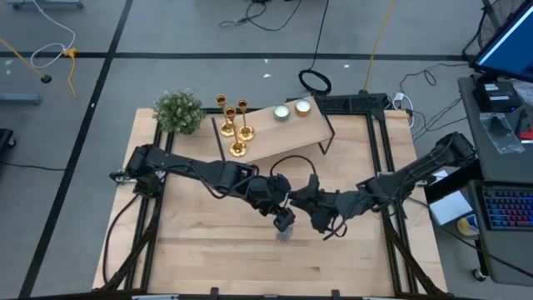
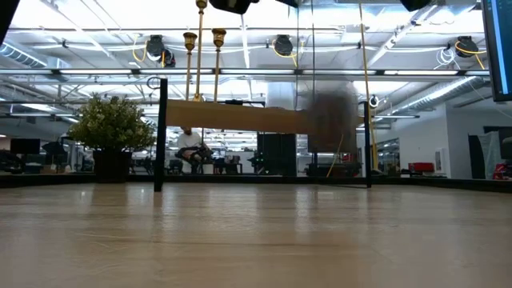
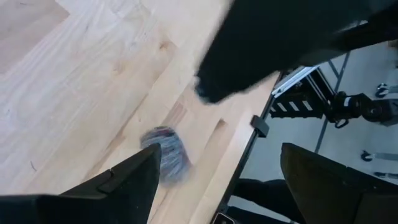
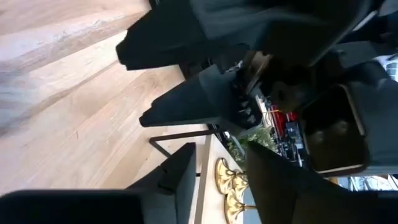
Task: Pick & Place candle stick holders
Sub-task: Put the black scented candle on the shelf
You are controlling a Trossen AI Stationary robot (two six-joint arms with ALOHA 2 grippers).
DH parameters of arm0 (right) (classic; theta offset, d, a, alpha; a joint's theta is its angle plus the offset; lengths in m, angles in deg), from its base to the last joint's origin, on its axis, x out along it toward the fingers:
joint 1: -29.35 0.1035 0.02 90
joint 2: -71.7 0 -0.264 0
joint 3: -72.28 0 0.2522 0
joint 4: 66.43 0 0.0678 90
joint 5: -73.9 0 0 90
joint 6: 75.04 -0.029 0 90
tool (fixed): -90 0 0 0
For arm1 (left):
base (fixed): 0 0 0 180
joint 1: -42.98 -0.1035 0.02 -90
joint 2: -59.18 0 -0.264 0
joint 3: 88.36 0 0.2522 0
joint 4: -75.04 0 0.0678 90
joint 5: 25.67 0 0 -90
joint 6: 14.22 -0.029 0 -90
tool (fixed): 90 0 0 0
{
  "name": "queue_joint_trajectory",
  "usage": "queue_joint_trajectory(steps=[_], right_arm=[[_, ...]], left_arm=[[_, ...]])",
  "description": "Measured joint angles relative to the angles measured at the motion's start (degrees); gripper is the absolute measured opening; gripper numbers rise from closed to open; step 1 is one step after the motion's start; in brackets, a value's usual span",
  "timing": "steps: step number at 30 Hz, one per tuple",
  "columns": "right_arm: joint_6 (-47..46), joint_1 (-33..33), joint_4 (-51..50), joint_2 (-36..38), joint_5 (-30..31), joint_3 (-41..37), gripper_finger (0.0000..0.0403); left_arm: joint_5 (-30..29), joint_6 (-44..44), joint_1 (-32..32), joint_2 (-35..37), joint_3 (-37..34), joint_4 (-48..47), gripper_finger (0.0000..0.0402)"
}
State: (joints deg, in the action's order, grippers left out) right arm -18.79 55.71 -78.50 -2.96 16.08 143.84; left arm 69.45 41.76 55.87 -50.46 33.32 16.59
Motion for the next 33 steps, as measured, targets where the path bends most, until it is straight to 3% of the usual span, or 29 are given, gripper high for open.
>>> queue_joint_trajectory(steps=[5, 9, 12, 15, 20, 26, 29, 33], right_arm=[[0.0, 0.9, -0.7, 0.0, 2.1, 0.0, 0.0094], [-2.8, 0.9, -3.3, 0.1, 10.6, 0.0, 0.008], [-11.8, 0.7, -11.4, 0.0, 19.4, 0.0, 0.0078], [-26.2, 1.8, -23.2, 0.2, 21.6, -0.1, 0.0078], [-40.7, 7.2, -34.5, 0.2, 21.6, -0.1, 0.0078], [-47.5, 16.7, -35.8, 0.5, 20.1, -0.1, 0.0078], [-49.0, 21.1, -35.8, 1.9, 13.9, -0.1, 0.0078], [-55.2, 25.1, -35.7, 4.6, 0.8, -0.1, 0.0078]], left_arm=[[-0.7, -0.5, 0.0, 0.0, 0.0, -0.4, 0.0325], [-3.6, -0.8, 0.0, 0.0, 0.0, -3.9, 0.0326], [-5.2, -0.7, 0.0, 0.0, 0.0, -6.5, 0.0326], [-5.8, -0.7, 0.1, 0.0, 0.0, -7.0, 0.0326], [-6.2, -0.2, 0.3, 0.0, 0.0, -6.9, 0.0326], [-8.2, 2.3, 2.3, 0.1, 0.0, -6.8, 0.0326], [-9.8, 4.3, 4.2, 0.1, 0.0, -5.9, 0.0326], [-13.7, 7.7, 7.3, 0.1, 0.0, -4.7, 0.0326]])
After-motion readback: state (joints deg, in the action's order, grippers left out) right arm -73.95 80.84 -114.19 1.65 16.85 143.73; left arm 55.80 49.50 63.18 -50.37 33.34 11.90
